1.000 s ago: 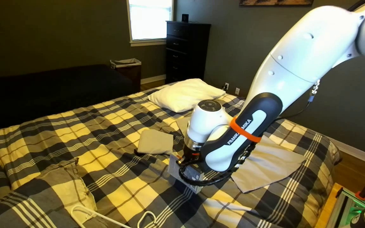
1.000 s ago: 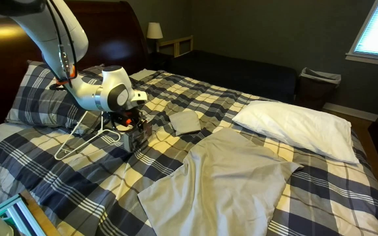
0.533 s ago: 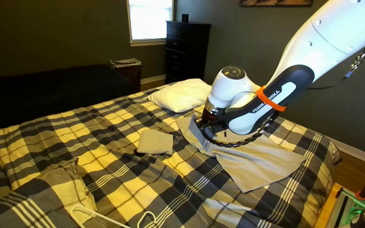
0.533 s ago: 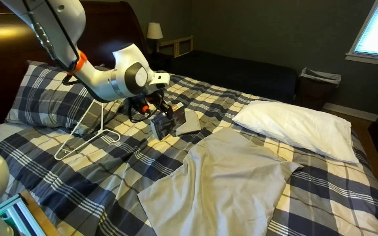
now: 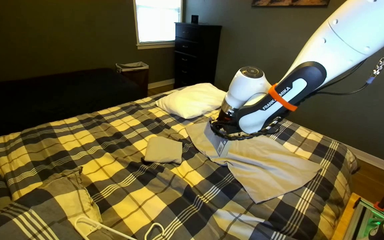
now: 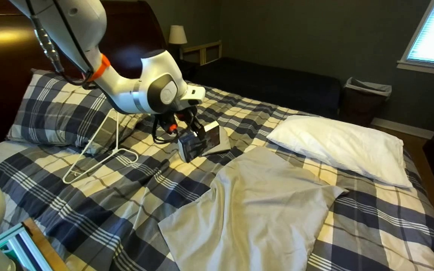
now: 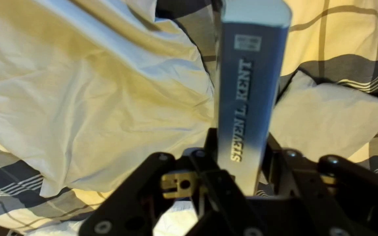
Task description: Move the hanger to the left then put the book on the grey pillow cover
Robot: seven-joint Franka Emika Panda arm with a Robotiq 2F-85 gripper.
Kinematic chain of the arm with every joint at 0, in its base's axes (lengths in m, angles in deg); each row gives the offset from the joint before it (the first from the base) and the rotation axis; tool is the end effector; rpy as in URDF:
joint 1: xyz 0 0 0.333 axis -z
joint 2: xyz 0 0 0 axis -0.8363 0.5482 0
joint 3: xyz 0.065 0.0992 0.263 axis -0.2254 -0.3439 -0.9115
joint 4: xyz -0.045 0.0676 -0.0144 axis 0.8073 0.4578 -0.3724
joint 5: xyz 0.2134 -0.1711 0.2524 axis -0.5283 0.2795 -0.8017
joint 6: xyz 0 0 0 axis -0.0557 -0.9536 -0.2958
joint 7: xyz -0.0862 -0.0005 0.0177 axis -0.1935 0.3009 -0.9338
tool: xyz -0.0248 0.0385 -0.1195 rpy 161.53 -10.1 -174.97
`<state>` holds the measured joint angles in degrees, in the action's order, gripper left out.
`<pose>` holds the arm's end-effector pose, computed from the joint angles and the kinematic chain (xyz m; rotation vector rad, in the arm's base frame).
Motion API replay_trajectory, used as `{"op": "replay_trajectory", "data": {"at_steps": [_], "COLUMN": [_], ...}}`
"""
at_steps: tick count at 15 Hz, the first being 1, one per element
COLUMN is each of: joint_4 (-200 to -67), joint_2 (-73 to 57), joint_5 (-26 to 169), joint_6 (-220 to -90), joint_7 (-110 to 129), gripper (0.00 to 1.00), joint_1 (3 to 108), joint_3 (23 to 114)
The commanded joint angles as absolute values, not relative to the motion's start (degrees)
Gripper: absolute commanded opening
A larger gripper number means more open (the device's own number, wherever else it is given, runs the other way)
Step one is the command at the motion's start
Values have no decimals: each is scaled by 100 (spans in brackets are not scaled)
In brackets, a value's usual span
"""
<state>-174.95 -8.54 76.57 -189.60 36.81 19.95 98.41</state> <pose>0.5401 0.0369 0.2481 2.9611 -0.4707 0.6275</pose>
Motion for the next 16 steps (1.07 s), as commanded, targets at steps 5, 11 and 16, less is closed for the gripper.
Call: {"op": "replay_trajectory", "data": {"at_steps": [5,11,16], "joint_4": [-17497,-16500,-16506], "joint_2": [-1724,-926,-889], "joint_5": [5665,3938,4256], "joint_6": [-18060,-17025,-17145], "joint_7": [466,-1513,-1330], "gripper": [8,8,33], "joint_1": [5351,6824,7178], "joint_3": [6831,6849,6908]}}
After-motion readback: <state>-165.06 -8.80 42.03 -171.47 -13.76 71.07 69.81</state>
